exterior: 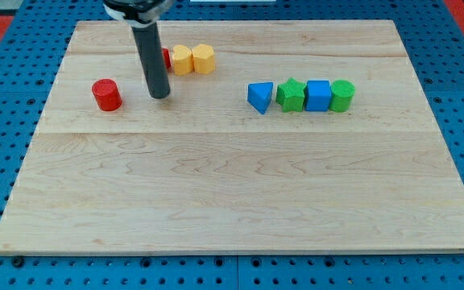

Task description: Slide the red circle closer to the line of blocks

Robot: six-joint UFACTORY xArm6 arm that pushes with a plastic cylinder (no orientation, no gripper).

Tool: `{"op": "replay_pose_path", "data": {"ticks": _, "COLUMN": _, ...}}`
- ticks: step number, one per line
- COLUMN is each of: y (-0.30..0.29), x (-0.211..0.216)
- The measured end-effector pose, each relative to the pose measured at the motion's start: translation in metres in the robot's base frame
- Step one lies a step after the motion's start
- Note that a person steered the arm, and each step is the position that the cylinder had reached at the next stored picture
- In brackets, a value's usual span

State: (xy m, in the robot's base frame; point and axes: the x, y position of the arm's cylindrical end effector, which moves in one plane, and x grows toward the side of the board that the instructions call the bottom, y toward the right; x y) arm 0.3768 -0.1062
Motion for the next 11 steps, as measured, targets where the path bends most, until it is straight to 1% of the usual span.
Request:
{"op": "replay_pose_path", "data": {"ticks": 1, "y": -0.007, "x": 0.023}}
{"op": "replay_pose_path", "data": {"ticks": 4, "y": -0.101, "x": 0.044}}
{"op": "replay_pose_path", "data": {"ticks": 6, "y": -0.104, "x": 0.042}}
{"op": "replay_pose_path", "data": {"ticks": 10, "y": -0.077, "x": -0.003}}
{"op": "replay_pose_path", "data": {"ticks": 11, "y": -0.070, "x": -0.006}}
